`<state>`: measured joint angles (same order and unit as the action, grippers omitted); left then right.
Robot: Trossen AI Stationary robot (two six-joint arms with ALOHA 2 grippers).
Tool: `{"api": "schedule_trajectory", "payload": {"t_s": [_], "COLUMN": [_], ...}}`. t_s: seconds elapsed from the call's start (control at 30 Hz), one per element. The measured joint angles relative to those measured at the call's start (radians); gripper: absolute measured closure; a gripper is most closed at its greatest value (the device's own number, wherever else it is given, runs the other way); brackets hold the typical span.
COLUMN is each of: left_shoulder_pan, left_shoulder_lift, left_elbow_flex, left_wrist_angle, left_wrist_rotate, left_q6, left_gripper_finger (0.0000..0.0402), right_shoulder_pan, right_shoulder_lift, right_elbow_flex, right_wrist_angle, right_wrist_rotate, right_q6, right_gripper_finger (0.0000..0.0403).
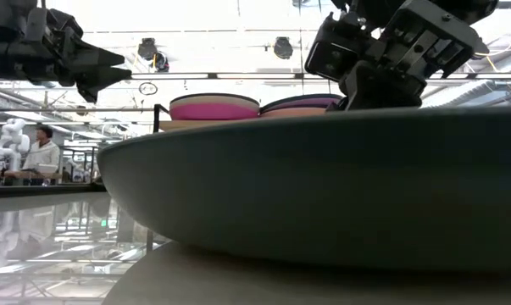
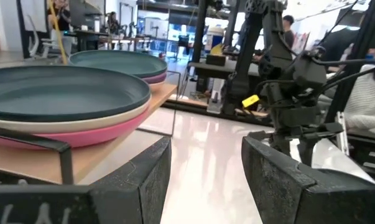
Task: Place and stack plates onto a shelf
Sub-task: Stack the black plate on top of the dark blue plate on the shelf
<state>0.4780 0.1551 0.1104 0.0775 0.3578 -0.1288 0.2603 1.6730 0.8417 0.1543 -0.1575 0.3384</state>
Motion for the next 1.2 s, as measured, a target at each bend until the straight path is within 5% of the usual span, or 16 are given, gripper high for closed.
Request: {"api": "schedule_trajectory", "payload": {"t_s": [0.33,1.2], "left_shoulder_pan": [-0.070,-0.094], "left_shoulder_lift": [0.000,0.002], "left_elbow_flex": [-0.073,-0.073], "left_wrist_angle": [0.075,0.081], "left_wrist_rotate": [-0.123,-0.131], "left_q6": [-0.006,-0.006], "left_gripper_finger": [0.0202,0.0202], "right_shoulder_pan": [0.036,0.036], "right_shoulder_lift": [0.000,0.013], "right_elbow_flex": [0.000,-0.001], "right_wrist_angle": [-0.001,-0.008], "right_wrist_rotate": [0.053,0.079], "right_q6": [0.017,0.043], "right_gripper_finger": [0.0309,0.0310]}}
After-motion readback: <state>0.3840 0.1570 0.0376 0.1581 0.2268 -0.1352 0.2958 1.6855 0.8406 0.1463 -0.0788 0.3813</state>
